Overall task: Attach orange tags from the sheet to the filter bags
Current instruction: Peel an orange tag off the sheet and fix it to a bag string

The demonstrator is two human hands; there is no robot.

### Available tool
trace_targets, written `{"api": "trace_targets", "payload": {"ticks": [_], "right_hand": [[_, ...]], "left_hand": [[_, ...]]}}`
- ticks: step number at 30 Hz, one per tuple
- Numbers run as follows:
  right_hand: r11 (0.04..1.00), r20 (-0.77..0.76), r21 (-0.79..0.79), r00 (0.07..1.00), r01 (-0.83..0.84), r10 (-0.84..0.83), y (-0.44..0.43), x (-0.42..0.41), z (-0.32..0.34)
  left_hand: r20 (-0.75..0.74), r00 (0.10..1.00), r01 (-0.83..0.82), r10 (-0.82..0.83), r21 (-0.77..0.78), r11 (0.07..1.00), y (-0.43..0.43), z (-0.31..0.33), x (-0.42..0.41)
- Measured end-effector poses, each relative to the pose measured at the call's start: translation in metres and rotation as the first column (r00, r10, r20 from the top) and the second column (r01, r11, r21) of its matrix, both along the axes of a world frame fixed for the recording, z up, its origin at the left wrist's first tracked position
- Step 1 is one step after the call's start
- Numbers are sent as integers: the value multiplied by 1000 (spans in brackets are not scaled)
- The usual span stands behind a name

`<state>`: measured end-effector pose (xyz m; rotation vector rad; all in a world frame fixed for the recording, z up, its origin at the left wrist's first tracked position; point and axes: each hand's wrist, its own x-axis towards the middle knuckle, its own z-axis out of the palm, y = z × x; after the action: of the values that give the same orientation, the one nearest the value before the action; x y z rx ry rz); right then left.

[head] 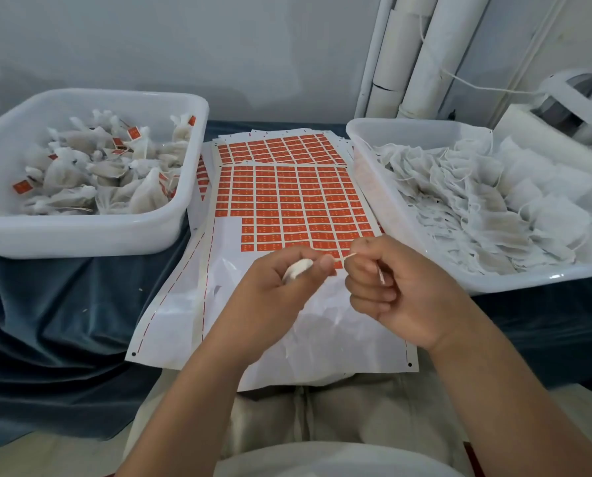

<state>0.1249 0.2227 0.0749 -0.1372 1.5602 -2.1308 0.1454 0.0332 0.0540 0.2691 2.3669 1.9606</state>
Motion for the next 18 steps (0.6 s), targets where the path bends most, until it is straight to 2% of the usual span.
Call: {"api": "trace_targets", "payload": {"ticks": [4,7,8,10,13,15,18], "right_hand": [[961,54,-272,998,51,-38,4,-2,3],[915,76,-394,995,88,-63,4,-2,6],[926,56,-366,995,95,-80,4,-2,6],[969,-36,-230,994,93,-104,2,1,5],[992,-120,-119,991,47,-61,-2,5,6],[987,-118,-152,990,53,-71,-3,6,7],[956,-81,-285,992,71,-98,-4,6,7]], "left_hand": [[20,1000,-14,13,21,1000,-2,-5,-4],[174,983,-81,60,116,990,-4,-9,-7],[212,975,-101,75,115,988,-6,-9,-8],[165,982,-104,94,55,993,-9,-10,-9],[-96,995,-11,14,35,999,-9,-7,-5],[-171,984,58,-55,15,998,-6,-6,-4],[-97,987,131,-128,26,991,-3,-7,-4]]}}
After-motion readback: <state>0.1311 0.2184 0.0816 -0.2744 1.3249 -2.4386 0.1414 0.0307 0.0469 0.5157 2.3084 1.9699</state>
